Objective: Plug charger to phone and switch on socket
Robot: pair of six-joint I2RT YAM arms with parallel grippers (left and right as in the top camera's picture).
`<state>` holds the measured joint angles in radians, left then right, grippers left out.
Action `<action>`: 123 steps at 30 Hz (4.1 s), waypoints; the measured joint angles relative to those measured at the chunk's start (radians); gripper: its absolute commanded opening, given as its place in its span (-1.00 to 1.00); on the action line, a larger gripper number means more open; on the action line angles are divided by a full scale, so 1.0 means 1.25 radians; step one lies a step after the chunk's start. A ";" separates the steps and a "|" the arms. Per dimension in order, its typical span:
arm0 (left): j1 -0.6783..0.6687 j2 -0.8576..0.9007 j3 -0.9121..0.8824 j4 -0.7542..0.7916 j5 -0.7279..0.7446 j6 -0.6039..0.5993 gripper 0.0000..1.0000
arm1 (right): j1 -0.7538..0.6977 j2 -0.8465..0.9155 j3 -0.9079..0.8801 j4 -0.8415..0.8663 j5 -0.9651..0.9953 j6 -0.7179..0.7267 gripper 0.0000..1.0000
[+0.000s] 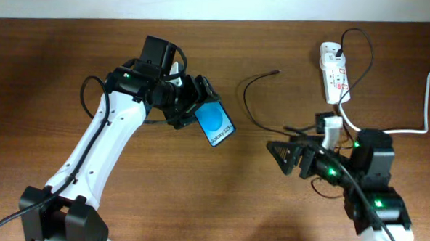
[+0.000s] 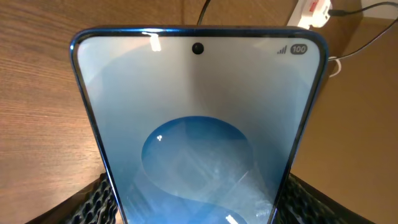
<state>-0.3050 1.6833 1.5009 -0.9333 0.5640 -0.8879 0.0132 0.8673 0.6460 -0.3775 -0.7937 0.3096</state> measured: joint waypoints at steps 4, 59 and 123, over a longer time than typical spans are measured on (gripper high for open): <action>0.000 0.000 0.000 0.010 0.001 -0.023 -0.18 | 0.085 0.083 -0.003 0.133 -0.008 -0.002 0.97; 0.000 0.000 0.000 0.099 0.027 -0.165 -0.06 | 0.399 0.410 -0.008 0.782 0.324 0.307 -0.28; 0.002 -0.007 0.007 -0.035 -0.043 0.014 0.98 | 0.366 0.428 -0.017 0.717 0.380 0.673 -0.92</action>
<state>-0.3019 1.6745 1.5097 -0.9768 0.5098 -0.8700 0.4702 1.4017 0.6250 0.5190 -0.3187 1.1503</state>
